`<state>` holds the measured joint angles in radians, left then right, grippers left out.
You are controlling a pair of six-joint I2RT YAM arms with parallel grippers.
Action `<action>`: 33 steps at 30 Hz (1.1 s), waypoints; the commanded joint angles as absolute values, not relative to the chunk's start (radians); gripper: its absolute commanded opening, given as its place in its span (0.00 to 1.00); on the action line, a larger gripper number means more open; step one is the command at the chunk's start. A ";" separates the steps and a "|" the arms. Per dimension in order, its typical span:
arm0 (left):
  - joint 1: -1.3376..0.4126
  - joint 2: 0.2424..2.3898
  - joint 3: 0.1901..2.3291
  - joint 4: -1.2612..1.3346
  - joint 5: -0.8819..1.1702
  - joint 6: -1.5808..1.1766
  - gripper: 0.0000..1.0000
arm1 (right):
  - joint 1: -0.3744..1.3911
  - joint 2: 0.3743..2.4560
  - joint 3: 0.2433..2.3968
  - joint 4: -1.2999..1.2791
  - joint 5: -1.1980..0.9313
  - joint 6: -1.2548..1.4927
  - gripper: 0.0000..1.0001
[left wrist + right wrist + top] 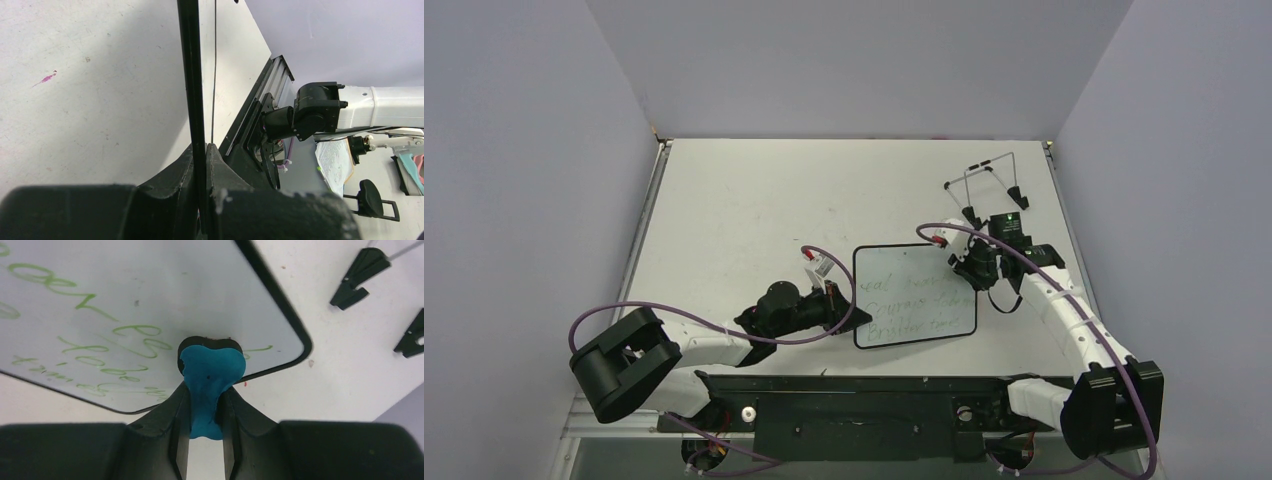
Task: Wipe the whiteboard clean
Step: Erase the whiteboard at the center of the board.
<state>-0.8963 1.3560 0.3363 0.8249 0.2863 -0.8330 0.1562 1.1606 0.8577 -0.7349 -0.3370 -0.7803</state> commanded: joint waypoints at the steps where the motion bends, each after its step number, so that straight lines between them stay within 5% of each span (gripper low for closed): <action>1: -0.904 1.361 0.351 0.874 0.298 -0.790 0.00 | 0.144 1.144 0.847 -0.558 -0.183 -0.661 0.00; 7: -0.904 1.363 0.349 0.879 0.298 -0.789 0.00 | 0.124 1.173 0.861 -0.580 -0.145 -0.673 0.00; 15: -0.904 1.352 0.340 0.882 0.297 -0.786 0.00 | 0.174 1.170 0.899 -0.861 -0.483 -0.962 0.00; 25: -0.904 1.350 0.340 0.881 0.298 -0.784 0.00 | 0.150 1.198 0.849 -0.475 -0.029 -0.561 0.00; 33: -0.904 1.346 0.342 0.877 0.300 -0.779 0.00 | 0.207 1.219 0.906 -0.768 -0.385 -0.811 0.00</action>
<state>-0.8970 1.3582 0.3363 0.8265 0.2794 -0.8375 0.1589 1.2182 0.8665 -0.6331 -0.1860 -0.6941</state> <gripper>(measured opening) 0.037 0.198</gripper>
